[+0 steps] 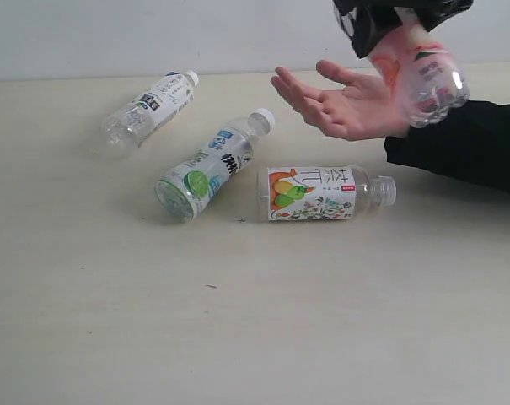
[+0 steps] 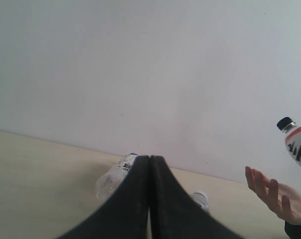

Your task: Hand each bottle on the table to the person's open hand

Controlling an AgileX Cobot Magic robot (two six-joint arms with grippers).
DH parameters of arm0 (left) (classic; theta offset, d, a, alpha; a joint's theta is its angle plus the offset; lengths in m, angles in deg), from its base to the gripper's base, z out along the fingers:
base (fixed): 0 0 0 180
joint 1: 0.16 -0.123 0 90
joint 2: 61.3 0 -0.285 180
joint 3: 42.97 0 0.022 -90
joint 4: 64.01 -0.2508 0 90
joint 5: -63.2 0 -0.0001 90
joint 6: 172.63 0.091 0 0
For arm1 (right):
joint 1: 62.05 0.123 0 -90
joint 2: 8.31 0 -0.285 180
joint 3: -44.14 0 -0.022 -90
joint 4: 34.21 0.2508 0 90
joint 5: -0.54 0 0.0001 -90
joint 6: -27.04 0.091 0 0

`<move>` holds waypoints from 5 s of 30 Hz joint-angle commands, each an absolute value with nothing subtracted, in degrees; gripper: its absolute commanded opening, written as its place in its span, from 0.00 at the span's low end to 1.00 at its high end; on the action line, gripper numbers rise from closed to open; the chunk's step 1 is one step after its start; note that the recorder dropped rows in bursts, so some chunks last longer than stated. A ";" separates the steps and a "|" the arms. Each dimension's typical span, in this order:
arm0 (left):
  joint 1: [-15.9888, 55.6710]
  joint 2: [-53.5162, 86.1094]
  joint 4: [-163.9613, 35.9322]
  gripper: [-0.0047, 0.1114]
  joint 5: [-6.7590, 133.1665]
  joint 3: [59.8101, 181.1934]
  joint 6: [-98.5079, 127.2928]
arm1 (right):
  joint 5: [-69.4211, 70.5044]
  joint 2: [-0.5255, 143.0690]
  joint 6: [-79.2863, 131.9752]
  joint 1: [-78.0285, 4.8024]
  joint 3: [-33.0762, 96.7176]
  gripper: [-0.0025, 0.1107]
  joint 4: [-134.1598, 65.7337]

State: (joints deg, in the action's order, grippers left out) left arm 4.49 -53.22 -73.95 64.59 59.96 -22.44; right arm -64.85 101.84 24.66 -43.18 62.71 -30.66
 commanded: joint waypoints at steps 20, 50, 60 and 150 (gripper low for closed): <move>4.41 -53.52 -73.67 0.04 65.16 59.81 -22.64 | -60.52 114.70 25.09 -44.06 67.37 0.69 -23.86; 4.41 -53.52 -73.67 0.04 65.16 59.81 -22.64 | -63.55 95.40 15.64 -44.06 61.27 0.40 -23.61; 4.41 -53.52 -73.67 0.04 65.16 59.81 -22.64 | -44.36 62.97 10.19 -44.06 21.90 0.02 -17.43; 4.41 -53.52 -73.67 0.04 65.16 59.81 -22.64 | -24.60 -0.53 9.23 -39.38 -17.75 0.02 -15.20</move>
